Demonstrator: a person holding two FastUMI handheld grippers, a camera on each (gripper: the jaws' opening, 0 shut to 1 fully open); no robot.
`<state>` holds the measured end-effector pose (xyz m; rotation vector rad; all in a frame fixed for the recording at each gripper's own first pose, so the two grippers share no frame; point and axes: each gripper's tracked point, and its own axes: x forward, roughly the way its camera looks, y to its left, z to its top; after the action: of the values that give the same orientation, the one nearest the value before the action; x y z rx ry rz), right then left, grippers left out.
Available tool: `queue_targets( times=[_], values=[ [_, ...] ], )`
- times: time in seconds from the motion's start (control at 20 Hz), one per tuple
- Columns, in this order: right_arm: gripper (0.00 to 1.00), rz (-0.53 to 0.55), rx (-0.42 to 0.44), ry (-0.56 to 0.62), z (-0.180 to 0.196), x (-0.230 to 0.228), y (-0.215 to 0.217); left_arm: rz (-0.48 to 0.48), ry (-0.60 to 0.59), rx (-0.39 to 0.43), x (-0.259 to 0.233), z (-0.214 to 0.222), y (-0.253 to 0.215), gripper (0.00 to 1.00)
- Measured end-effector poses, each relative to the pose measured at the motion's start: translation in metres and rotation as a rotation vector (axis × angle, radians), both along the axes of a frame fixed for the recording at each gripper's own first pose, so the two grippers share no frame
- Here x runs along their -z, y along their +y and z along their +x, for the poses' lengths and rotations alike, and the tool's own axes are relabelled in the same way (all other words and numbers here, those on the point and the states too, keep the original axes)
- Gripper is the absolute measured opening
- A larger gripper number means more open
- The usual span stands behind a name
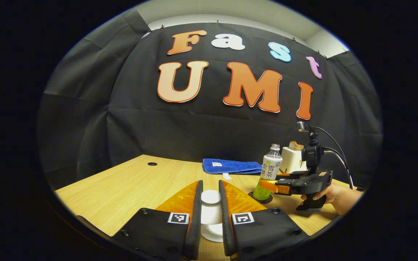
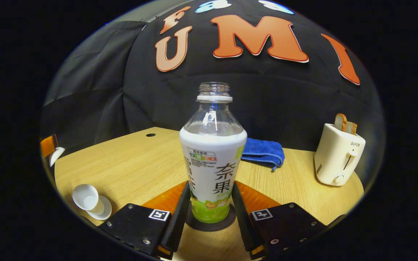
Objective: Open the teacup lid with one hand, grasp the water bottle and pour water into the teacup with the other hand; after pouring, place the water bottle on the coaster and then close the teacup lid.
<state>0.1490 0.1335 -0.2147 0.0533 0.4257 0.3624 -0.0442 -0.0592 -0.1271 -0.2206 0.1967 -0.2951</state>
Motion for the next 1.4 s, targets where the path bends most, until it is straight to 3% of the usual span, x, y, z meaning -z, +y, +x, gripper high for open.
queue_targets(
  times=[0.15,0.2,0.4,0.75,0.8,0.95,1.25,1.3,1.35,1.4],
  values=[
    [0.71,-0.008,-0.003,-0.005,-0.004,0.001,0.000,0.011,0.025,0.036,0.015,0.003,-0.016,0.27],
    [0.78,-0.010,-0.009,-0.002,-0.006,0.003,0.000,0.017,0.040,0.062,0.021,0.003,-0.025,0.27],
    [0.87,-0.014,-0.018,-0.026,-0.019,-0.005,-0.005,0.048,0.086,0.103,0.042,-0.002,-0.040,0.29],
    [0.90,-0.011,-0.034,-0.064,-0.048,-0.026,-0.015,0.106,0.124,0.117,0.068,-0.004,-0.047,0.27],
    [0.90,-0.007,-0.032,-0.066,-0.052,-0.029,-0.017,0.117,0.129,0.121,0.073,-0.004,-0.048,0.32],
    [0.90,0.008,-0.023,-0.080,-0.062,-0.035,-0.024,0.141,0.138,0.126,0.078,-0.004,-0.048,0.27],
    [0.90,-0.023,-0.003,-0.079,-0.076,-0.034,-0.042,0.176,0.132,0.123,0.076,-0.007,-0.049,0.39],
    [0.90,-0.016,0.000,-0.083,-0.079,-0.037,-0.043,0.167,0.124,0.114,0.072,-0.006,-0.048,0.44],
    [0.90,-0.011,0.005,-0.090,-0.082,-0.042,-0.046,0.161,0.115,0.100,0.068,-0.004,-0.046,0.56],
    [0.90,-0.007,0.015,-0.098,-0.085,-0.047,-0.049,0.161,0.102,0.076,0.061,-0.002,-0.042,0.60]
  ],
)
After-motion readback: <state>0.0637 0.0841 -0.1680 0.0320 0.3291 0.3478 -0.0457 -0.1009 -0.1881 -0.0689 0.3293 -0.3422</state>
